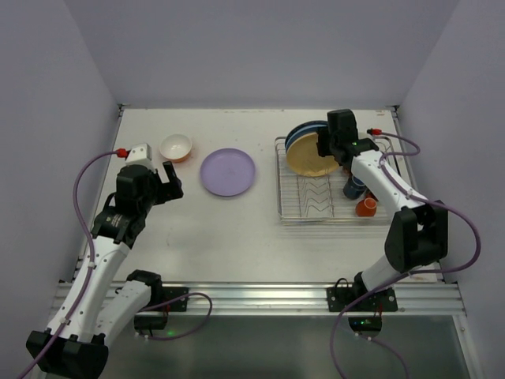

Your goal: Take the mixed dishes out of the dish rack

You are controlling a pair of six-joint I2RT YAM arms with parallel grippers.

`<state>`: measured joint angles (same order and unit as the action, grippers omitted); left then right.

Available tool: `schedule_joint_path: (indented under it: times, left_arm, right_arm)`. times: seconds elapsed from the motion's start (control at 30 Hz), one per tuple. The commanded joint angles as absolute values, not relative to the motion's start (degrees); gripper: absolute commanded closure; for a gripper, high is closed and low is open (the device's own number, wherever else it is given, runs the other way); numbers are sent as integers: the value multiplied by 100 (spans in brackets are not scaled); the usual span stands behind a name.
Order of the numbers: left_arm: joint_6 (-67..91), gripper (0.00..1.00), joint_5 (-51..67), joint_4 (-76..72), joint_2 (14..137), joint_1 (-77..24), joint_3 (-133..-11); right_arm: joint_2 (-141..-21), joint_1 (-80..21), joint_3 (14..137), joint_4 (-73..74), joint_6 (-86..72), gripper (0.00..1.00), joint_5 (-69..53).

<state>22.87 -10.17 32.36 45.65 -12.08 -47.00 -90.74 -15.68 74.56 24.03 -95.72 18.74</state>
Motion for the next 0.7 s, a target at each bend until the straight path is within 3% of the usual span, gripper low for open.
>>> schedule_joint_path:
  times: [0.0,0.1,0.27,0.33,0.47,0.67]
  left_arm:
    - [2118,0,-949,3111,4553,-1230,-4693]
    - [2118,0,-949,3103,4562,-1230,-4693]
    - [2118,0,-958,3111,4553,-1230,-4685]
    - [2118,0,-967,3120,4553,-1230,-4685]
    - [2118,0,-967,3120,4561,-1230,-4693]
    - [2118,0,-975,3111,4491,-1230,-4693]
  right_arm:
    - [-9237,-1521,7664,2812,-9835,58,2083]
    - [-9316,-1494,7725,2865,-9914,59,2136]
    - [-9430,-1494,7770,2865,-9940,70,2109]
    - [-9466,-1468,7770,2865,-9958,84,2109]
    - [-9326,-1476,7603,2857,-10089,98,2031]
    - [-8720,-1468,6673,1779,-10178,100,1916]
